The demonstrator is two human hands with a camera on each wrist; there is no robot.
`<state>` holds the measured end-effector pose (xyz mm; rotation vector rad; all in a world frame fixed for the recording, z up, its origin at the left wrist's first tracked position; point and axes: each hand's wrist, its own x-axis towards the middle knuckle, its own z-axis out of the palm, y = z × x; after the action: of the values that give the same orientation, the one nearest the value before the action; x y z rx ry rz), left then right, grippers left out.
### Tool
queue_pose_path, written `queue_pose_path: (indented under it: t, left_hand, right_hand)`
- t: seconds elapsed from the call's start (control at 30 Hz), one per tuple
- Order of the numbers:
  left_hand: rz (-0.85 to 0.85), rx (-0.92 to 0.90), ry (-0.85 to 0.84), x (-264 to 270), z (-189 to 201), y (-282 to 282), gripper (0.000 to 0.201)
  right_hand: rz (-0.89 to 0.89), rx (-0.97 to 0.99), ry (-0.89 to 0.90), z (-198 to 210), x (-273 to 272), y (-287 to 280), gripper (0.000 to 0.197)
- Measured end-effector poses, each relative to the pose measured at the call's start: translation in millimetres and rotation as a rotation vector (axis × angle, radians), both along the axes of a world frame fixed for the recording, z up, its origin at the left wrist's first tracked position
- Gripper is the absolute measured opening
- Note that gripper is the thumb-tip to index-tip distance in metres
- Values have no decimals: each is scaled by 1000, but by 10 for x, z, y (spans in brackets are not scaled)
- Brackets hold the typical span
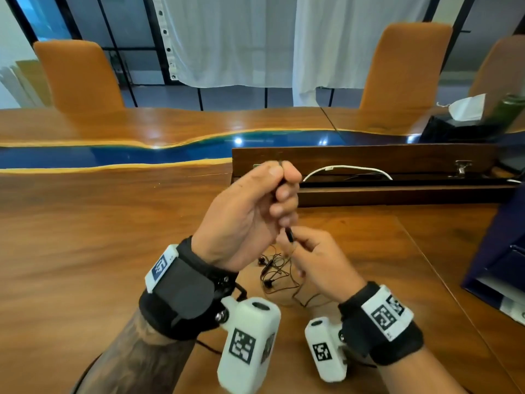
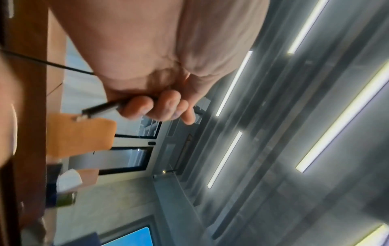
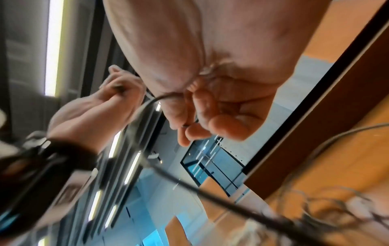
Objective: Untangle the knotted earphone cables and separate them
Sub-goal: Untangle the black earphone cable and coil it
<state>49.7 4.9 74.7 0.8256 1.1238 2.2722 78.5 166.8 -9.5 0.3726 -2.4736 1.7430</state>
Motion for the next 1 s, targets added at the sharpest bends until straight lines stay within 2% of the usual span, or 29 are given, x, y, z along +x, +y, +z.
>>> queue_pose_path:
  t: [0.07,0.17,0.27,0.37,0.47,0.63,0.73,0.8,0.9,1.0]
  left_hand:
    - [140,-44,83,-151,-51,30,24]
    - [330,-199,207,-369,-228,67,23]
    - [473,-452,371,-492,-427,85,26]
    - [461,-650,498,-514,-587,118,25]
    - [342,-729,511,-466,-664,187,28]
    - [297,-691,316,-502,-597,241,52]
    - [204,-600,144,-473,-549,240,48]
    - [89,-475,9,-390,-477,215,46]
    - [-45,-212,-73,-290,-257,190,37]
    - [-8,-26,-117,-327,-67,228,27]
  right_hand:
    - [45,117,-106,-101,97,-59,20]
    - [123,54,-263,-119,202,-99,17]
    - [45,169,-98,-13,208,-30,13]
    - [-67,128,52,174,160,84,11]
    - [-100,65,55,410,87,184,11]
    - [-143,144,111,738,-128,355,10]
    - [-180,-18,75,902,-262,510,14]
    - [-222,-111,37,934,-368,584,16]
    - [-243,-150,-10,815,-486,541,16]
    - [-222,-43,-7,524,-475,327,19]
